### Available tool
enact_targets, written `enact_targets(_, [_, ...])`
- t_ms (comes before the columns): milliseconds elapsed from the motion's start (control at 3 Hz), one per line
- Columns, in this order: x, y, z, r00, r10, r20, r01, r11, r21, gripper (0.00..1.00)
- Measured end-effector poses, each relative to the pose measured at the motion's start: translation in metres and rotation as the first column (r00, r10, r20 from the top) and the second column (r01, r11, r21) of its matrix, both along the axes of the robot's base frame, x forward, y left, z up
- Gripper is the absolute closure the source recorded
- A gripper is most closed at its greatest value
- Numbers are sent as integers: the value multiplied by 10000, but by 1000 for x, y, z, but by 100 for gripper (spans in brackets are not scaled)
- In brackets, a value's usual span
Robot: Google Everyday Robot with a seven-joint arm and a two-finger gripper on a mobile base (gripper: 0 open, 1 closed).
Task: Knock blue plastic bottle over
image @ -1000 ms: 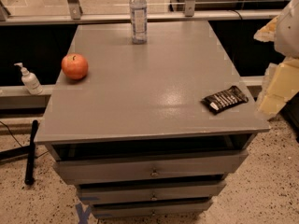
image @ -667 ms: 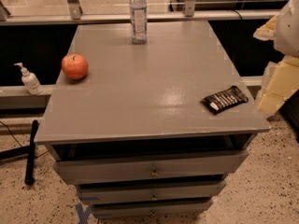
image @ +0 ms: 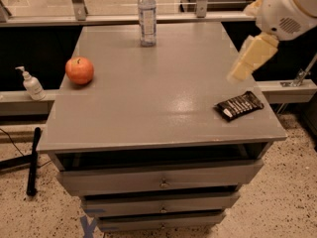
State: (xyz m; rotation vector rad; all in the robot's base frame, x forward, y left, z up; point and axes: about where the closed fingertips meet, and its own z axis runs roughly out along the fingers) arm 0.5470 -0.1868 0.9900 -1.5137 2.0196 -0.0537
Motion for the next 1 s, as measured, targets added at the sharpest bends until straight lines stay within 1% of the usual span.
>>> enact_targets(333, [103,28,12,9937,-265,1087,63,9833,1818,0])
enact_targets(667, [164,55,19,9879,-511,1464,86,9608,2770,0])
enact_targets(1000, [217,85,13,9886,-844,1248,331,9296,3671,0])
